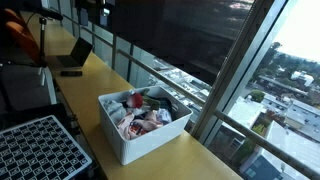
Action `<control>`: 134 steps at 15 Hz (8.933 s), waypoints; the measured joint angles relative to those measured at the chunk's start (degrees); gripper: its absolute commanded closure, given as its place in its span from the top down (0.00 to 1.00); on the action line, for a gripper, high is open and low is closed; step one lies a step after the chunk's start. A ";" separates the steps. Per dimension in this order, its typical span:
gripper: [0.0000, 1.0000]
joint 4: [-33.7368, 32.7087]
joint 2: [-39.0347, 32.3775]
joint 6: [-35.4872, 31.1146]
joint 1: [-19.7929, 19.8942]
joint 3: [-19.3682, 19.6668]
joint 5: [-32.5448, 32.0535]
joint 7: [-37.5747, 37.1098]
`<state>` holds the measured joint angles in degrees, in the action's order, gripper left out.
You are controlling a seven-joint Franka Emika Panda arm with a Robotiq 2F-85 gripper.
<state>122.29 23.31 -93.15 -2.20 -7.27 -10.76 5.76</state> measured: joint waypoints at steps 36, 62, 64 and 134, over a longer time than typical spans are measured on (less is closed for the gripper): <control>1.00 -18.03 -27.23 -25.68 1.36 7.70 3.16 3.31; 0.58 -8.35 -55.43 -51.22 4.84 6.51 11.50 -4.27; 0.42 -9.07 -55.31 -48.90 5.40 6.16 13.30 -3.82; 0.43 -25.79 -67.80 -40.20 4.00 7.73 3.79 0.09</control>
<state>96.50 -44.50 -133.35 1.80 0.46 -6.98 5.85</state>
